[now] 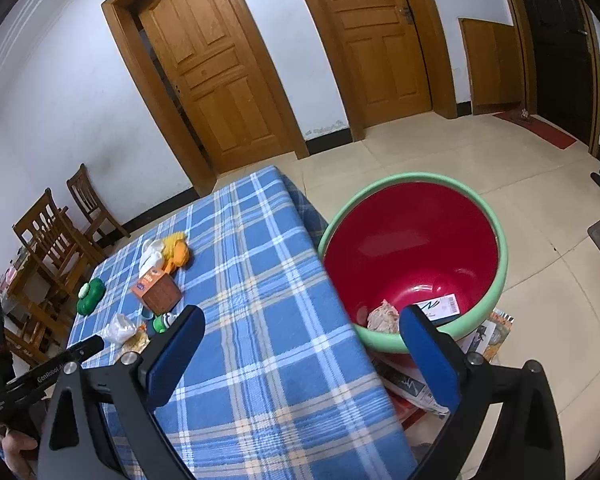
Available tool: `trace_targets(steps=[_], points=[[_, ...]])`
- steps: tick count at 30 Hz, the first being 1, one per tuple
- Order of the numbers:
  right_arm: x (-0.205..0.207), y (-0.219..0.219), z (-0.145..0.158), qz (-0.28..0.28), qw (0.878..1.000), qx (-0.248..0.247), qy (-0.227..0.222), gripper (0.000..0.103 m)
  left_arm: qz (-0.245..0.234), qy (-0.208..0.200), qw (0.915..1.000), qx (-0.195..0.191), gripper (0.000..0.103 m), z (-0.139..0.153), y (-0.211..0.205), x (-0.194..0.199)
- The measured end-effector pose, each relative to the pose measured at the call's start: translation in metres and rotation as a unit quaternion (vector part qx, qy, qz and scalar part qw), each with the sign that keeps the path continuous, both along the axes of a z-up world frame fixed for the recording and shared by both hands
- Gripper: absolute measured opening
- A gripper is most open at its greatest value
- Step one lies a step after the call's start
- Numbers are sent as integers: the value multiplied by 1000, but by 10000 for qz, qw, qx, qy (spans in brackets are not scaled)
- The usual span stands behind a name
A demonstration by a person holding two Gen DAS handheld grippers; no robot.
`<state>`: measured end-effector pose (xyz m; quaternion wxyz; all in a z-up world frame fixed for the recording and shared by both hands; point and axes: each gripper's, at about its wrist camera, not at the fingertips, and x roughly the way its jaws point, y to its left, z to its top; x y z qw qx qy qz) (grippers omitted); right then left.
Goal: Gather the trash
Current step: 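Move both open tools back over the table, then grasp the orange snack bag with the left tool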
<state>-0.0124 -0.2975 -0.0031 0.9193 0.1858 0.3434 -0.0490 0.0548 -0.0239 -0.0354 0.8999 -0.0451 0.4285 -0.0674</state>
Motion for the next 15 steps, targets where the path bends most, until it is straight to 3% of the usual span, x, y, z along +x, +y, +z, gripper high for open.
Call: trace_targets(steps=[7,15], points=[[1,7,-3,112,9999,8,98,100,65,293,9995,-39,51,-22,17,-2],[3,12,-6,146,9997,-1,183,100,-257,537,9982,77,51,-44,4,2]])
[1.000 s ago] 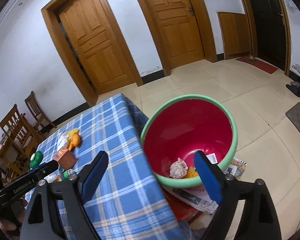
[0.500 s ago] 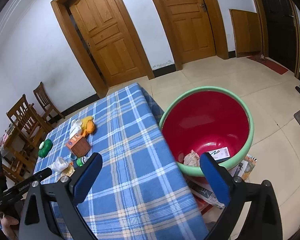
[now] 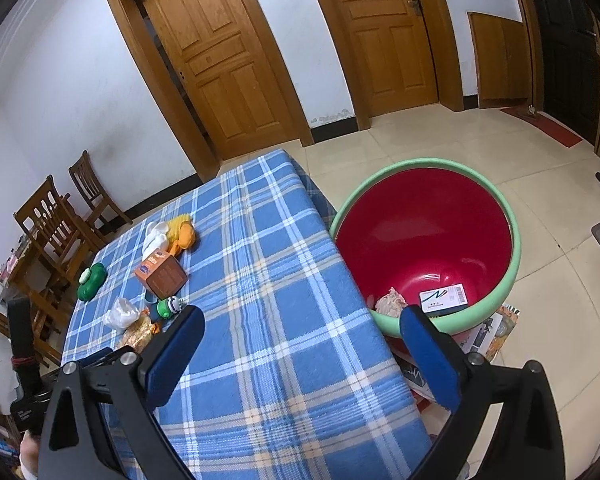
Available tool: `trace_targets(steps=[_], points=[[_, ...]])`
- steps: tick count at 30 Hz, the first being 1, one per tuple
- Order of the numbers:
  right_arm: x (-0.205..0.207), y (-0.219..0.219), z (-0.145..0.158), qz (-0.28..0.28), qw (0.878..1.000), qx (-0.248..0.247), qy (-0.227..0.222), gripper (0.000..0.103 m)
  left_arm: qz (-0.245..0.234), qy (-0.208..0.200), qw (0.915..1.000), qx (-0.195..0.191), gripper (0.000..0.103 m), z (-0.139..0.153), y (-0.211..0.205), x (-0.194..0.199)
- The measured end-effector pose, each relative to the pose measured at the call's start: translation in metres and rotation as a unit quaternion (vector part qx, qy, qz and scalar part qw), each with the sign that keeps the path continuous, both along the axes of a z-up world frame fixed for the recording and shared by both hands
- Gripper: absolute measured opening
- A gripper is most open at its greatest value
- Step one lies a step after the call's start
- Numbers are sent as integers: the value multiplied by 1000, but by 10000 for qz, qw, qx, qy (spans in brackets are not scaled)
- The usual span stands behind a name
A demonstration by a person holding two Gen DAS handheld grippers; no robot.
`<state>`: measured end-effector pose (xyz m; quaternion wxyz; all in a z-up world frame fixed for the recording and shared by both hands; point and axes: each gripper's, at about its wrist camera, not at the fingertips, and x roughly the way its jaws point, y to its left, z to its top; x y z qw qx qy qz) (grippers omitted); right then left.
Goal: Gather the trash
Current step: 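Grasp the orange snack bag with the left tool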
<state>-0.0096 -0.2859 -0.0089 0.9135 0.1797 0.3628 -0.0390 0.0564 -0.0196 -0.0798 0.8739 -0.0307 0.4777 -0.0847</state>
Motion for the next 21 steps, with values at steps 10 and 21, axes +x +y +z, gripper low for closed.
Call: trace_targets(steps=[10,21], points=[[6,8,-6,117,9999,36,112,100,-181,66,9997,130,54,-12,-16,9],[11,22,-7,235,9995,-22,194,100,-512,-96,9983,-277,38,-7,-18,-6]])
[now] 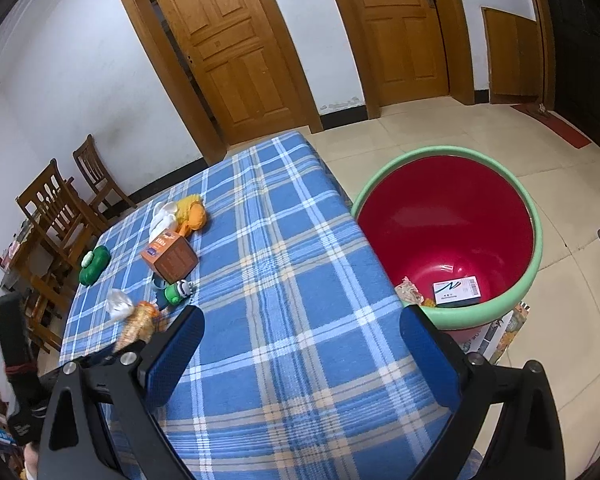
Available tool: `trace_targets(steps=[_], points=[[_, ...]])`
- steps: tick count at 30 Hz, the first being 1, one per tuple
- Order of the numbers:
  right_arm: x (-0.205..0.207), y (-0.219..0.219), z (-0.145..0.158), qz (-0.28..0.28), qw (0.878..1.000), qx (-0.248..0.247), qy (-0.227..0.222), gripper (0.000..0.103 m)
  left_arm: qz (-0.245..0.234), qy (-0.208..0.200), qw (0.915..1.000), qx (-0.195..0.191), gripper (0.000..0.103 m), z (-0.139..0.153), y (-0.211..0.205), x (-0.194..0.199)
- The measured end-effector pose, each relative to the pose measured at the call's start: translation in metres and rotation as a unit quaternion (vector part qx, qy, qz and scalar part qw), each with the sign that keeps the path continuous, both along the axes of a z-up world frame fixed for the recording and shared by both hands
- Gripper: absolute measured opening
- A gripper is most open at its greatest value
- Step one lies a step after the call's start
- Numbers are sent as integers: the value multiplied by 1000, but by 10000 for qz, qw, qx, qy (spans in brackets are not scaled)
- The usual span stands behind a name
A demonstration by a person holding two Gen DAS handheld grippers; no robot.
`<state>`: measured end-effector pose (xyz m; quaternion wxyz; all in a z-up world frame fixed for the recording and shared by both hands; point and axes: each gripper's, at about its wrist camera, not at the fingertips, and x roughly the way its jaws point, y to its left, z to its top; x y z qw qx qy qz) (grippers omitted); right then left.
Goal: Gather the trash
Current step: 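Grasp the orange snack bag with the left tool, then grasp the green toy figure with the right tool while the left tool holds the snack bag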
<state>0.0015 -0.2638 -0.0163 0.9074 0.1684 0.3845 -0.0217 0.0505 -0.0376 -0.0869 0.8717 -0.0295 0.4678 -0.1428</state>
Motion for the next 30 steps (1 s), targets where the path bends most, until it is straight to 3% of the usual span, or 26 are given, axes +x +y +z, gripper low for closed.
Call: trace_targets(steps=[16,30], points=[[18,44,-4,483,9987,-168,86,100,804,-631,9940,-397,38,47,66,-22],[59,106,-24,1214,9913,-440,264,100,1781,-524,9819,-379,38,26,133,-14]])
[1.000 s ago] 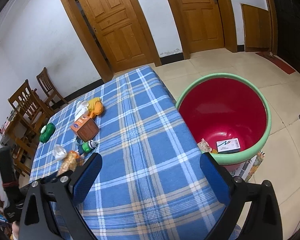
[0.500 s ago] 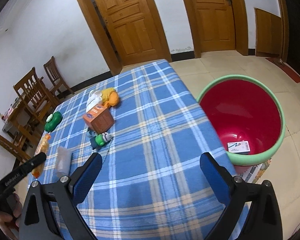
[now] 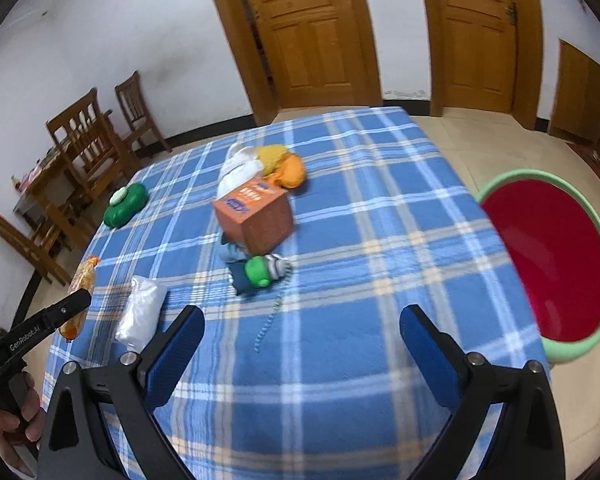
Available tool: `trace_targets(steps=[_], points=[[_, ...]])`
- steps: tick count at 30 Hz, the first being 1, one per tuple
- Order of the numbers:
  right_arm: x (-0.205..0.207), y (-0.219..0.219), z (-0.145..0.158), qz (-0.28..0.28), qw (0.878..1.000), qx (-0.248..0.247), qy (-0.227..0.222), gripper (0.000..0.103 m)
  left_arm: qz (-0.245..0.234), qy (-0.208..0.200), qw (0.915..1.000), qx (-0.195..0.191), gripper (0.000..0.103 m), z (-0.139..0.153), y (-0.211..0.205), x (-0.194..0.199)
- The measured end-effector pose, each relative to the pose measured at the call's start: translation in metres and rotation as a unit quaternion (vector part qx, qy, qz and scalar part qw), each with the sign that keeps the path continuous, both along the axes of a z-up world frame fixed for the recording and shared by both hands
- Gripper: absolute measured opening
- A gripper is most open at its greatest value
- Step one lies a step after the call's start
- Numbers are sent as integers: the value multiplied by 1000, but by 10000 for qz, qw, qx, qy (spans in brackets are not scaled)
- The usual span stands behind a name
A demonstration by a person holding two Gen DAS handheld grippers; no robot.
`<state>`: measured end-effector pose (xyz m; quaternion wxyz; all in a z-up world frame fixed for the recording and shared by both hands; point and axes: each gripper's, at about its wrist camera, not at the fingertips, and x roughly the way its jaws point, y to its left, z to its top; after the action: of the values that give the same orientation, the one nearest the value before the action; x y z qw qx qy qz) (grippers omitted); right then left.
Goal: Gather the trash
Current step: 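Grasp the green toy figure with the right tool while the left tool holds the snack bag, then carry the snack bag and green toy in both tools over the red bucket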
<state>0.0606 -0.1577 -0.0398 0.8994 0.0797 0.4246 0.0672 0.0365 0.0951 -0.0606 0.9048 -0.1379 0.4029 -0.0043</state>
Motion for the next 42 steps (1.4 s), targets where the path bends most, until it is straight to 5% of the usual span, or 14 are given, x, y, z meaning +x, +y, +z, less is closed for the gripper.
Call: trace_targets(steps=[11,20,24,42], points=[[42,30,-23,348,9984,-385,214,98,229,186,9996,-33,38,-18,18,4],[58,41,-35,596,9956,-697,190,74,295,255,9992,-85,38,-25,21,7],[57,45,-35,709,9947,-742,108,53,311,257,9991,-105,38,-26,21,8],[27,24,-16,498,9985,-228,-22,52,178,154,9996,-136,38,-17,11,2]])
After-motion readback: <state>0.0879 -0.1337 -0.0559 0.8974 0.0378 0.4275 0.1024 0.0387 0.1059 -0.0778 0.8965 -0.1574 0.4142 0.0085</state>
